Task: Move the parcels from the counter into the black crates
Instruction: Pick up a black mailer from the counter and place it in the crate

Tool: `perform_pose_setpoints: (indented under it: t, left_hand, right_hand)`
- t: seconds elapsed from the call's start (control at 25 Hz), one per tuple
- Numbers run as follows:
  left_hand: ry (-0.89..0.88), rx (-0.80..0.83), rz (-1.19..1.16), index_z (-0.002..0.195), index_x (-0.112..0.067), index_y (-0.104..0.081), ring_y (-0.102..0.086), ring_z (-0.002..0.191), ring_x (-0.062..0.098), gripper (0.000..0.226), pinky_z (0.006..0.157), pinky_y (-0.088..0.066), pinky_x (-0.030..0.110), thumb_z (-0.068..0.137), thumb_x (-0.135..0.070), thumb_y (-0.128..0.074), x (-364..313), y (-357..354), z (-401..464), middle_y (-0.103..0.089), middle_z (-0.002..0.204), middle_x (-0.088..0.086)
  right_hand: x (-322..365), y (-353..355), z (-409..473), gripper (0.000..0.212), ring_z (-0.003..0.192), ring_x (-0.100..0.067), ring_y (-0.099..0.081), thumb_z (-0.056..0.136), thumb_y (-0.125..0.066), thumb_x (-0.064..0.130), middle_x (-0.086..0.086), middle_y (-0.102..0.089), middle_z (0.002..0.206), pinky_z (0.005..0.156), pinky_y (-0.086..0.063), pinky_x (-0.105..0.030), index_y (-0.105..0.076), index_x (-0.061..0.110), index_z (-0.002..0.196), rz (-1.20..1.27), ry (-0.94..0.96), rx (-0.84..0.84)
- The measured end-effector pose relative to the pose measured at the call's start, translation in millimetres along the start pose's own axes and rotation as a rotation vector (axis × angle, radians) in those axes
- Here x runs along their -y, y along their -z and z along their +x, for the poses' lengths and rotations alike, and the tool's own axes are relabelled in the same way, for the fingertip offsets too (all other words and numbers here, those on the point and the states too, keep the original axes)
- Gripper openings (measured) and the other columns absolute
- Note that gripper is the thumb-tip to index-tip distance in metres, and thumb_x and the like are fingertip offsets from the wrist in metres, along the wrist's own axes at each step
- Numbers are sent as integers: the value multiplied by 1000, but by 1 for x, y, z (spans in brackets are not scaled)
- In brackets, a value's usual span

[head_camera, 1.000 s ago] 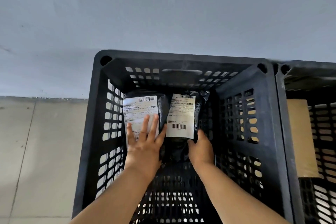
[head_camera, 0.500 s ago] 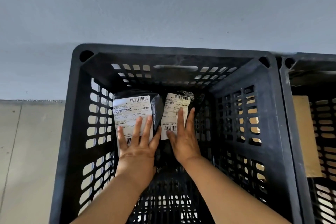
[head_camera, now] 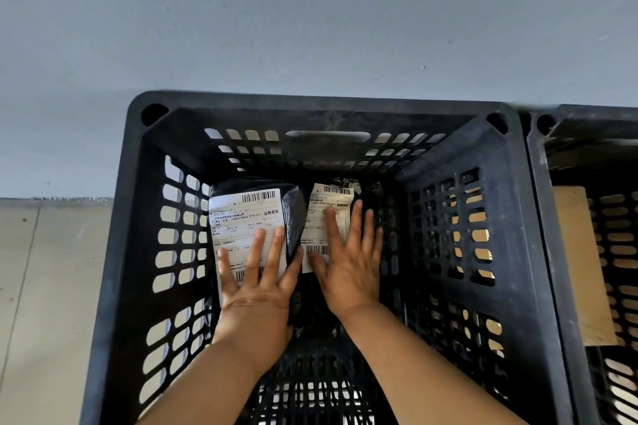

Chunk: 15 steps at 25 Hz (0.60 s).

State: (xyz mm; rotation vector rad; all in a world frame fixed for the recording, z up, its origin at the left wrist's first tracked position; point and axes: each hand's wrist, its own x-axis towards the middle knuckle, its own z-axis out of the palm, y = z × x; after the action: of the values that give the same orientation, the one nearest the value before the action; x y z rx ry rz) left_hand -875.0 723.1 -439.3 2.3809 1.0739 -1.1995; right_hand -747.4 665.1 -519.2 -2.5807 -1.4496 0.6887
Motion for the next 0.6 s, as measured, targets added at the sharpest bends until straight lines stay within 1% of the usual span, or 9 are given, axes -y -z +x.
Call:
perform_pose_setpoints:
  t: [0.04,0.12,0.2,0.24,0.32,0.4,0.48,0.52,0.6]
  left_hand:
    - [-2,-7,-6,113,-26,55,58,114,37,107,90,29,73,93,-30,-50,0,0,0,68,118,14]
    - [-5,-14,0,112,-26,56,58,114,36,108,90,30,73,93,-29,-51,0,0,2,68,118,13]
    - [-8,-8,3,110,-26,56,59,113,36,110,89,30,73,92,-28,-52,0,-2,2,68,117,13]
    - [-8,-11,-4,110,-27,56,59,113,36,111,89,30,73,92,-28,-53,0,-3,3,68,117,13]
    - [-23,1,-19,113,-28,55,58,114,36,113,90,29,72,91,-32,-55,1,-3,6,69,116,12]
    - [-59,41,-44,123,-31,50,57,116,35,117,90,31,71,86,-39,-60,4,1,8,69,116,10]
    - [-102,122,-64,135,-31,39,56,118,33,121,91,31,69,79,-45,-67,8,9,3,67,120,9]
    - [-124,163,-63,139,-32,35,55,120,32,122,94,28,69,77,-46,-69,11,14,0,64,125,8]
    - [-169,208,-69,145,-34,26,47,129,30,121,104,17,69,76,-43,-72,17,31,-11,55,137,6]
  right_hand:
    - [1,1,4,72,145,-31,19,89,-19,56,-12,22,157,116,14,-46,7,32,152,-33,48,-3]
    - [1,4,15,71,140,-28,35,85,-3,58,-7,37,152,114,17,-49,21,34,147,-96,148,93]
    - [2,7,20,69,133,-26,45,79,10,61,-2,49,143,113,19,-51,33,36,139,-162,168,200]
    - [1,7,22,66,131,-26,47,80,12,61,-1,51,141,113,19,-50,37,36,135,-186,162,227]
    - [2,10,26,62,131,-25,48,90,-1,62,0,51,142,114,21,-48,40,39,131,-196,138,291]
    - [5,20,29,68,133,-25,45,98,-21,55,0,46,144,114,20,-48,33,38,136,-205,131,364]
    - [10,39,23,77,136,-24,40,100,-38,38,-2,40,150,114,20,-46,25,35,145,-193,152,402]
    - [12,51,17,81,138,-23,36,99,-43,28,-3,36,153,115,18,-44,21,33,148,-175,167,384]
    - [17,79,1,81,144,-21,25,97,-44,15,-5,27,157,116,11,-37,16,26,151,-136,164,329]
